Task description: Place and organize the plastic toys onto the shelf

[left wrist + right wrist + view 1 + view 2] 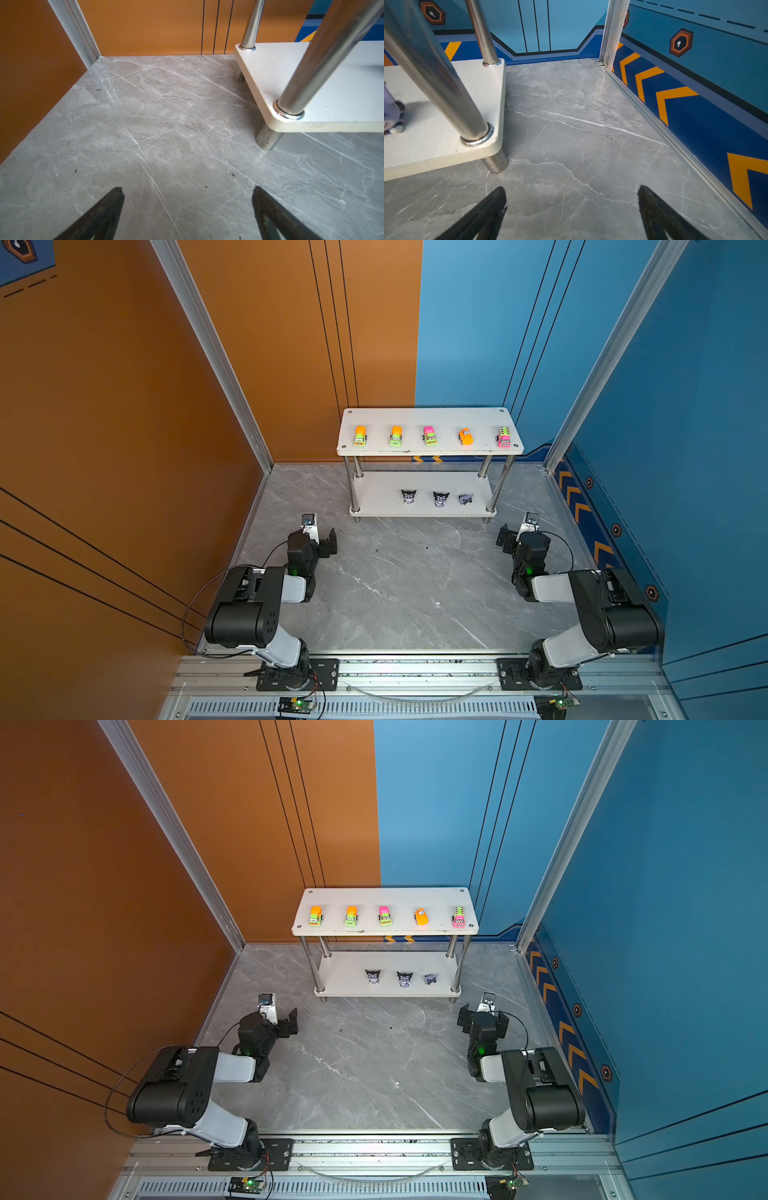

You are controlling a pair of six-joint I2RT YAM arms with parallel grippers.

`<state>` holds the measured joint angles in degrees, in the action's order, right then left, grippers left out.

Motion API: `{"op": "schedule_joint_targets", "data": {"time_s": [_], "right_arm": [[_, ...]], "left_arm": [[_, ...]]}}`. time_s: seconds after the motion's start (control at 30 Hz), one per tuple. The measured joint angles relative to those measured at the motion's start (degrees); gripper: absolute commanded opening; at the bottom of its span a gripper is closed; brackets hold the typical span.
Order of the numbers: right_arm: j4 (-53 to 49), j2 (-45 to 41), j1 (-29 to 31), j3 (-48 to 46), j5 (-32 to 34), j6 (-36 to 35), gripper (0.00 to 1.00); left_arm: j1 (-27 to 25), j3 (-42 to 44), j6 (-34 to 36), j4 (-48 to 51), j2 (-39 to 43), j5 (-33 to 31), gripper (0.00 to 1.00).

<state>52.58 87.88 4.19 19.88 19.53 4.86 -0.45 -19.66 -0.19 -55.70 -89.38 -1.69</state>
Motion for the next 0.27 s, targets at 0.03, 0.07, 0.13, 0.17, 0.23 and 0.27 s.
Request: {"op": "schedule_joint_targets", "data": {"time_s": [0.03, 0.07, 0.13, 0.17, 0.23, 0.27], "right_arm": [[-0.02, 0.0, 0.0, 0.0, 0.0, 0.0, 1.0], [-0.04, 0.0, -0.02, 0.02, 0.0, 0.0, 1.0], [-0.15, 0.0, -0.04, 0.17, -0.02, 0.0, 1.0], [-0.26, 0.0, -0.07, 0.24, -0.02, 0.0, 1.0], [-0.46, 0.0, -0.07, 0.31, -0.02, 0.0, 1.0], [-0.48, 0.0, -0.07, 0.31, -0.02, 0.0, 1.0]], "left_arm": [[0.0, -0.11, 0.02, -0.02, 0.0, -0.11, 0.98], [0.0, -0.15, 0.02, 0.02, 0.0, -0.26, 0.98], [0.0, -0.15, 0.04, 0.2, 0.0, -0.52, 0.98], [0.0, -0.17, 0.2, 0.26, 0.0, -0.68, 0.98], [-0.09, -0.22, 0.28, 0.37, 0.0, -0.87, 0.98], [-0.15, -0.33, 0.39, 0.63, 0.0, -1.01, 0.98]]}}
